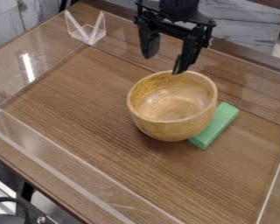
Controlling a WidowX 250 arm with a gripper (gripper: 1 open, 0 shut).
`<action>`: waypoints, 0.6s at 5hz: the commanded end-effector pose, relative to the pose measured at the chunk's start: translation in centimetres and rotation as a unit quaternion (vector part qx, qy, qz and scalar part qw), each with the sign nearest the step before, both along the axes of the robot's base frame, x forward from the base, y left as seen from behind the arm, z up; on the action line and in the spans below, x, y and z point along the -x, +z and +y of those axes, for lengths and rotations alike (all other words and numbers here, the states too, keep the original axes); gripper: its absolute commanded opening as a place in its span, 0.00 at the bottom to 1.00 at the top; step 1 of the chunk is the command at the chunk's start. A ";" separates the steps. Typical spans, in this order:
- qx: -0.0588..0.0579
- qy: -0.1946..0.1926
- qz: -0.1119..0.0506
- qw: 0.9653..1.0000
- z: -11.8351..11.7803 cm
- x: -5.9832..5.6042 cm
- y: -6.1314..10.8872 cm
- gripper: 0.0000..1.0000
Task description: Remove the green block from inside the brown bowl and put it on the table
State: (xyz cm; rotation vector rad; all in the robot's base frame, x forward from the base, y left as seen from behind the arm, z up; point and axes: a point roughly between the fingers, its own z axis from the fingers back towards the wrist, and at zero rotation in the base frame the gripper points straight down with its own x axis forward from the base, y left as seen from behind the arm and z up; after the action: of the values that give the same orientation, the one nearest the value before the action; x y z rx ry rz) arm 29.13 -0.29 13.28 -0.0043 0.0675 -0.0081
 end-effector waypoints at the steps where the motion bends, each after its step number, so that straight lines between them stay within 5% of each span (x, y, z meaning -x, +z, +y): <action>1: 0.001 0.005 -0.004 1.000 0.8 -0.3 -0.3 1.00; 3: 0.001 0.013 -0.023 1.000 3.2 -0.6 -0.8 1.00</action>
State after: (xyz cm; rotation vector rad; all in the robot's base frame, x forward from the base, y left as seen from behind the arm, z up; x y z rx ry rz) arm 29.40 2.76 10.92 -0.0124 0.0759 0.0219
